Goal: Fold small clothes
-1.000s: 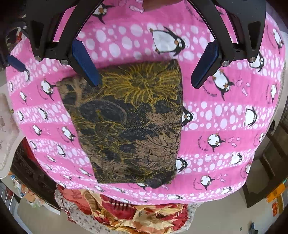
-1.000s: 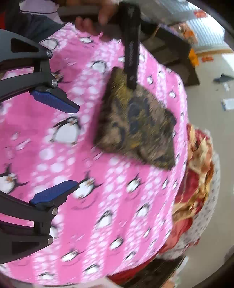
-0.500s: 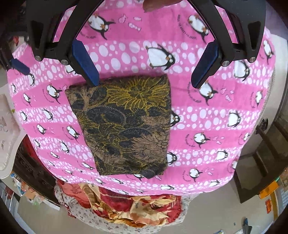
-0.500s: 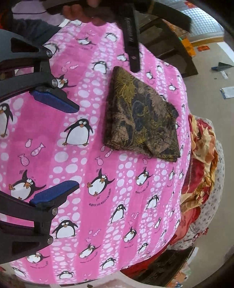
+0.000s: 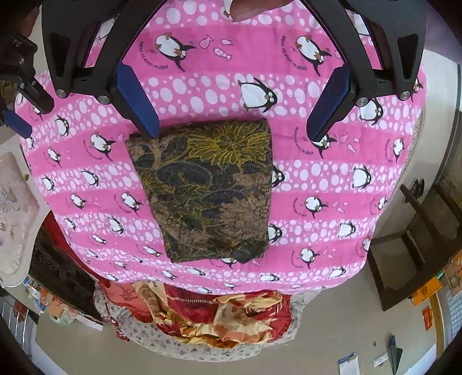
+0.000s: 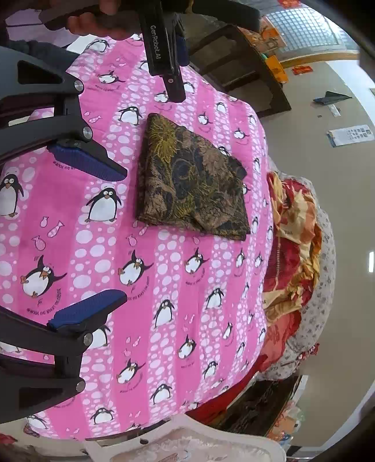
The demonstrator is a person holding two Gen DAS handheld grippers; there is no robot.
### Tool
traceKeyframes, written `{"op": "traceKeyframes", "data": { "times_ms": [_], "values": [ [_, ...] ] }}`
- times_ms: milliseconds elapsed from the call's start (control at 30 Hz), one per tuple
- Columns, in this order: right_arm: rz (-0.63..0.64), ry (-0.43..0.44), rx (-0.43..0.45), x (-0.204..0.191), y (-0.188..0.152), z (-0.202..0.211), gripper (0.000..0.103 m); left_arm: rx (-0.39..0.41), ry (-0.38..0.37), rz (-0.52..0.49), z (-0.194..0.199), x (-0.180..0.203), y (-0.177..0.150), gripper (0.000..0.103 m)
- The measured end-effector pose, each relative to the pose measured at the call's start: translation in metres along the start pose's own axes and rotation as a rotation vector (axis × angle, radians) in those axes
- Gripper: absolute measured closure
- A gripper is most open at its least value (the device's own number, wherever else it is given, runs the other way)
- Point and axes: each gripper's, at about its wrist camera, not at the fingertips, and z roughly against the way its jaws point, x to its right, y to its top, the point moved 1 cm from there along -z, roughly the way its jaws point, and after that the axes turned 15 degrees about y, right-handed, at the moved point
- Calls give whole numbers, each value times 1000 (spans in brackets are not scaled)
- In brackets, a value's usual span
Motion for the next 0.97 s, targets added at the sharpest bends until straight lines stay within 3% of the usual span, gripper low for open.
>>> {"op": "traceKeyframes", "data": {
  "times_ms": [400,767,967],
  "values": [
    [-4,-34,-6,8,7,12,28,-24,-47,4,2,2,2,1],
    [20,-27,-37,1,12,-2,28,-53,-64,-7,-13,4,-4,1],
    [-14,-22,-82,11,15,-23,28,9,-45,-62,-12,12,-12,1]
  ]
}}
